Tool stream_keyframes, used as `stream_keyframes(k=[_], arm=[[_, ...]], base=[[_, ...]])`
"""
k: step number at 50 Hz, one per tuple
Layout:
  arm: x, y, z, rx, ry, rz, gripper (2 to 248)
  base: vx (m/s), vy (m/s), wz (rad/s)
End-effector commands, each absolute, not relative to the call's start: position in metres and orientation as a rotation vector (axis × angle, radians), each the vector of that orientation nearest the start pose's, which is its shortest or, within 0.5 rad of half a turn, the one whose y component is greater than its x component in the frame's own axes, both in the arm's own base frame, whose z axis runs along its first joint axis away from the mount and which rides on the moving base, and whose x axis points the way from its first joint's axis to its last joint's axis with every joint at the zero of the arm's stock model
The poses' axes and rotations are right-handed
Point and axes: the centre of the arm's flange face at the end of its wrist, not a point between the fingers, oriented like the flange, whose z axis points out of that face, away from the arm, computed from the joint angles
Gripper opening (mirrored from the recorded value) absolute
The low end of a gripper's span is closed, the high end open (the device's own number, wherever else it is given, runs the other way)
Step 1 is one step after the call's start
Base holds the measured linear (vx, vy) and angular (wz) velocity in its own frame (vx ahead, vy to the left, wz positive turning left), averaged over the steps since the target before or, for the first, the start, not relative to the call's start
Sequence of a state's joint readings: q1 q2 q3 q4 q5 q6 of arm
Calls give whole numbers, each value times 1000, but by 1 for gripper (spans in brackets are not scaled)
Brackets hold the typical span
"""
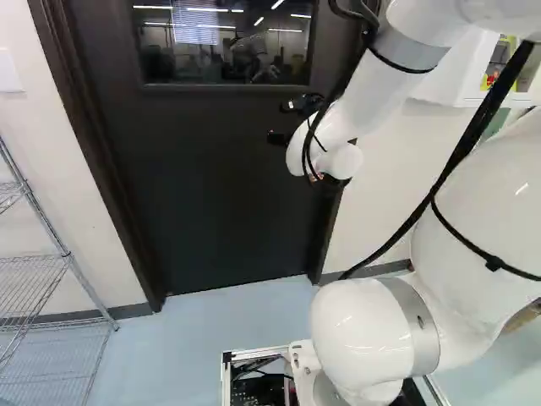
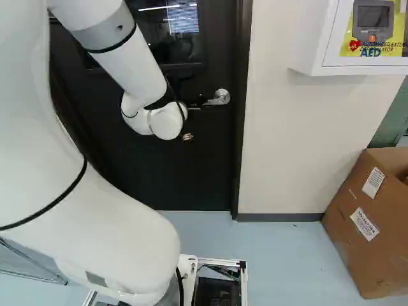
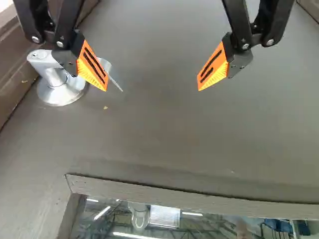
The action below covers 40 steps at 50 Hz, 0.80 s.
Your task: Open the door and move inside
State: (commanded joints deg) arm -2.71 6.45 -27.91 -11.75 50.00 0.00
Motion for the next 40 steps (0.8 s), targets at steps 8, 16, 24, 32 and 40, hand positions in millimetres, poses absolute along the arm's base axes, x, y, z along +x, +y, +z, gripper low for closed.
stream_keyframes(k=[8, 16, 24, 32, 40], arm=[[412, -5, 467, -2344, -263, -2077, 247], [415, -5, 459, -2363, -262, -2052, 247], [417, -5, 451, -2381, -261, -2028, 247], [418, -6, 443, -2399, -260, -2003, 247], [418, -6, 434, -2416, -259, -1978, 247]], base=[[0, 0, 0], [0, 0, 0], [0, 0, 0], [0, 0, 0], [0, 0, 0]])
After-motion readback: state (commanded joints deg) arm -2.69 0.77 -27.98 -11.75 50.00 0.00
